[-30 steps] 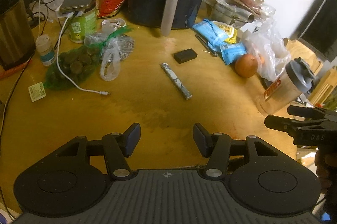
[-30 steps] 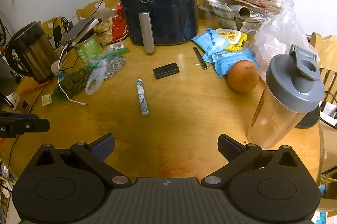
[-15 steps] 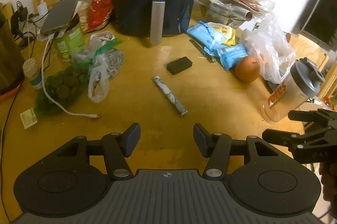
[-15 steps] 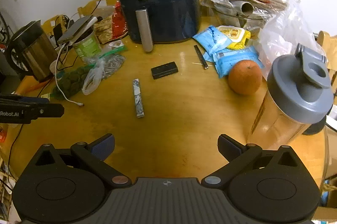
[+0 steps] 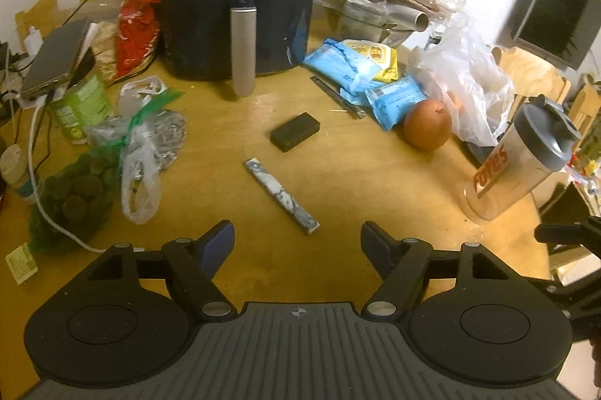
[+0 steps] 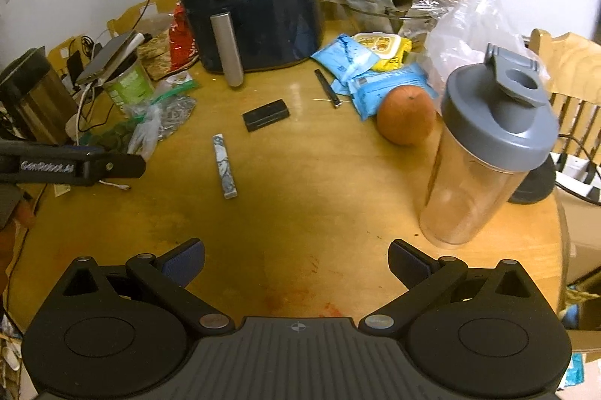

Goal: Organize objects
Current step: 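Withdraw both open tools from the box back over the table, then reach down and grasp the marble-patterned strip with the left tool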

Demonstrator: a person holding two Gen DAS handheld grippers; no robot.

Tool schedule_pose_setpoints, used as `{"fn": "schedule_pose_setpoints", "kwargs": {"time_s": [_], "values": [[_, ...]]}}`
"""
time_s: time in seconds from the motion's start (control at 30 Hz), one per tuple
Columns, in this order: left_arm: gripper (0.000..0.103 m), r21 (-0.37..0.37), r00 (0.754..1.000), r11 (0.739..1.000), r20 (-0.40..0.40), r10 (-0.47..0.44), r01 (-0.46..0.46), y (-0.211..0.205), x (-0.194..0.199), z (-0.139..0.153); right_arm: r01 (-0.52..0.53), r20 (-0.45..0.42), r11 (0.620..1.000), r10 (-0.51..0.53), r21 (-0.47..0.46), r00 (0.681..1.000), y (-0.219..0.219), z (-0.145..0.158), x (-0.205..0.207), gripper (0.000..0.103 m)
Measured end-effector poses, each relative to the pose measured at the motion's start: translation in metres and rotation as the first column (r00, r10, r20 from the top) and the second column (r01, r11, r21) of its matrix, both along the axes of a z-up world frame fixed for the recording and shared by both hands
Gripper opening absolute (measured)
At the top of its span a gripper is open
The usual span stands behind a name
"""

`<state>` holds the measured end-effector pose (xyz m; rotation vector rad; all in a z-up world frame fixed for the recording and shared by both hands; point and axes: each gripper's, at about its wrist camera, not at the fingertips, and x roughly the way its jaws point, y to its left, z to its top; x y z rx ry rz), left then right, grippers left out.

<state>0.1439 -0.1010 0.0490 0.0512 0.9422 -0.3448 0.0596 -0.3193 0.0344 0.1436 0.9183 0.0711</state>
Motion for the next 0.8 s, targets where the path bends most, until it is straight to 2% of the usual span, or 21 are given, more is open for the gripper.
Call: {"fn": "schedule_pose_setpoints", "kwargs": {"time_s": [0.33, 0.53, 0.8], "values": [[0.074, -0.02, 1.0, 1.0, 0.0, -0.023, 0.023, -0.007, 0.033, -0.013, 0.054, 0.028, 0.998, -0.053, -0.024, 0.998, 0.001, 0.015, 0.003, 0.103], [0.074, -0.003, 1.0, 1.0, -0.014, 0.01, -0.01, -0.006, 0.052, -0.029, 0.078, 0.045, 0.997, -0.077, -0.028, 0.996, 0.001, 0.021, 0.004, 0.103], [0.073, 0.03, 0.999, 1.0, -0.04, 0.008, -0.007, -0.009, 0.073, -0.057, 0.124, 0.02, 0.992, -0.124, -0.034, 0.992, -0.003, 0.015, -0.008, 0.103]]}}
